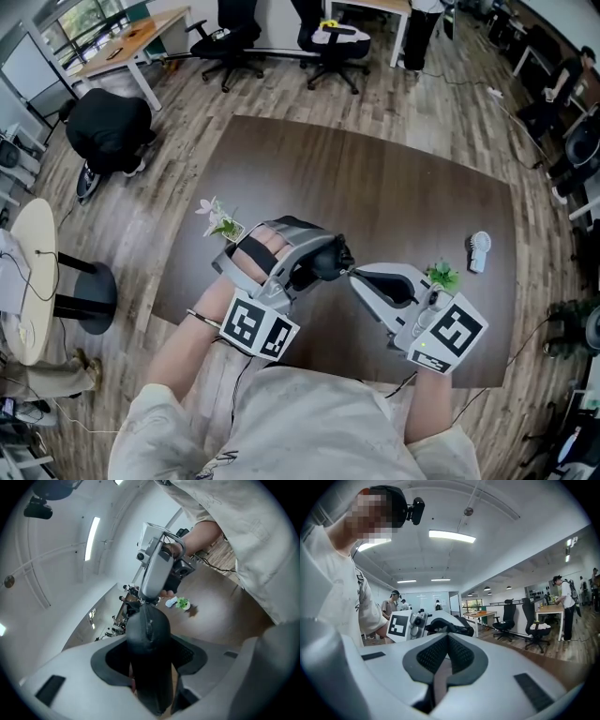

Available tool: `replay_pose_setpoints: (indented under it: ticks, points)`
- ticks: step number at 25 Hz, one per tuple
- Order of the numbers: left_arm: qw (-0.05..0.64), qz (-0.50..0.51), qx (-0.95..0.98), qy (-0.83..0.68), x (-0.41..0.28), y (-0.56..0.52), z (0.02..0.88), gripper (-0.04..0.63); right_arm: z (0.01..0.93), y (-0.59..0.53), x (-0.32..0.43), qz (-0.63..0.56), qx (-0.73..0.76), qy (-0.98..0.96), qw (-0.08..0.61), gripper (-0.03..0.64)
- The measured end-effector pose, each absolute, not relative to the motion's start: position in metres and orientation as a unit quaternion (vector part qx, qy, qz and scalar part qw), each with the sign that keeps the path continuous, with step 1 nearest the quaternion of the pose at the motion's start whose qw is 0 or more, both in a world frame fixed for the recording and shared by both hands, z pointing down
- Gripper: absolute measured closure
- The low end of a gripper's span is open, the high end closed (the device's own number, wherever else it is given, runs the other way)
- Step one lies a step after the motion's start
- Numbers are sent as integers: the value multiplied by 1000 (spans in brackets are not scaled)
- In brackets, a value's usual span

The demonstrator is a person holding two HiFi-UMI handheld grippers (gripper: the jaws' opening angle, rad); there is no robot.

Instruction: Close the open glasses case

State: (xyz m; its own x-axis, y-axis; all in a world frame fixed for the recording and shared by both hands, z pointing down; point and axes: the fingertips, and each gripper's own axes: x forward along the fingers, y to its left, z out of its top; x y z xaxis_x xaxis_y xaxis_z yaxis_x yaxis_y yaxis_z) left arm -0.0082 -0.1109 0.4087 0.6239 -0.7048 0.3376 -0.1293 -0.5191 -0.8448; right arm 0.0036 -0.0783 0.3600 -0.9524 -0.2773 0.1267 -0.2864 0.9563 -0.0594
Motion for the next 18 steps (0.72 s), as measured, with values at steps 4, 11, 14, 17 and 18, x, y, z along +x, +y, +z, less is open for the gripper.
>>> replay_pose_setpoints:
  ticks: [4, 11, 14, 17, 18]
  points:
    - [427, -343, -797, 256, -10, -106, 406, 368, 360, -81, 7, 51, 140, -988, 48, 615]
    - [436, -321, -808, 234, 0, -92, 397, 369, 365, -95, 17, 72, 141, -987, 32, 615]
    - [426, -303, -822, 226, 3, -87, 390, 367, 367, -102, 18, 101, 138, -985, 10, 615]
    - [403, -293, -838, 222, 4, -90, 390, 355, 366, -106, 18, 124, 137, -983, -14, 617]
    - [394, -290, -843, 224, 4, -92, 391, 345, 365, -106, 18, 128, 138, -982, -20, 617]
